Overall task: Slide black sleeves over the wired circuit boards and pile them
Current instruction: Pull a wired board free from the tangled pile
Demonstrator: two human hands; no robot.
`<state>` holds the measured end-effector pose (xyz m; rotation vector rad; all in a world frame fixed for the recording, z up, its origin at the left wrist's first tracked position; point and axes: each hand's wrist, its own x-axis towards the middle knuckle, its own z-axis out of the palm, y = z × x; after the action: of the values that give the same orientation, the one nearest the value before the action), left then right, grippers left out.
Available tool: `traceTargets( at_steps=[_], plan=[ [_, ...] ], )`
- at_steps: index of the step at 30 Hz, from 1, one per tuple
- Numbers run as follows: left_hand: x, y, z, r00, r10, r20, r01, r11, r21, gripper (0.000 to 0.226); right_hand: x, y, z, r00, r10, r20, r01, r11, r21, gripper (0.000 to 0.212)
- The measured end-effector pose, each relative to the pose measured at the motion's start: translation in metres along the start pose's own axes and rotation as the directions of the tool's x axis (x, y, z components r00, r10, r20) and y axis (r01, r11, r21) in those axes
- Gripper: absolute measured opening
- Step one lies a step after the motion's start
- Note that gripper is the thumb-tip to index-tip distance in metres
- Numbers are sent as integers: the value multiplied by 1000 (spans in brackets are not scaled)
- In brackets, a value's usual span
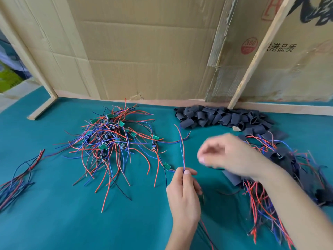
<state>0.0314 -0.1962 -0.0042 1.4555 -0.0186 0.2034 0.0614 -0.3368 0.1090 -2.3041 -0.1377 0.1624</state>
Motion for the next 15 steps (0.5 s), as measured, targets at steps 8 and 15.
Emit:
traceTargets(
  at_steps=[8,15],
  plan=[
    [-1,1,1,999,-19,37,18,999,47,30,146,16,28,968,168,-185,-225,910,-350,51],
    [-2,3,2,999,-30,41,28,998,51,29,156,42,44,927,212,-310,-325,867,-378,43]
  ],
)
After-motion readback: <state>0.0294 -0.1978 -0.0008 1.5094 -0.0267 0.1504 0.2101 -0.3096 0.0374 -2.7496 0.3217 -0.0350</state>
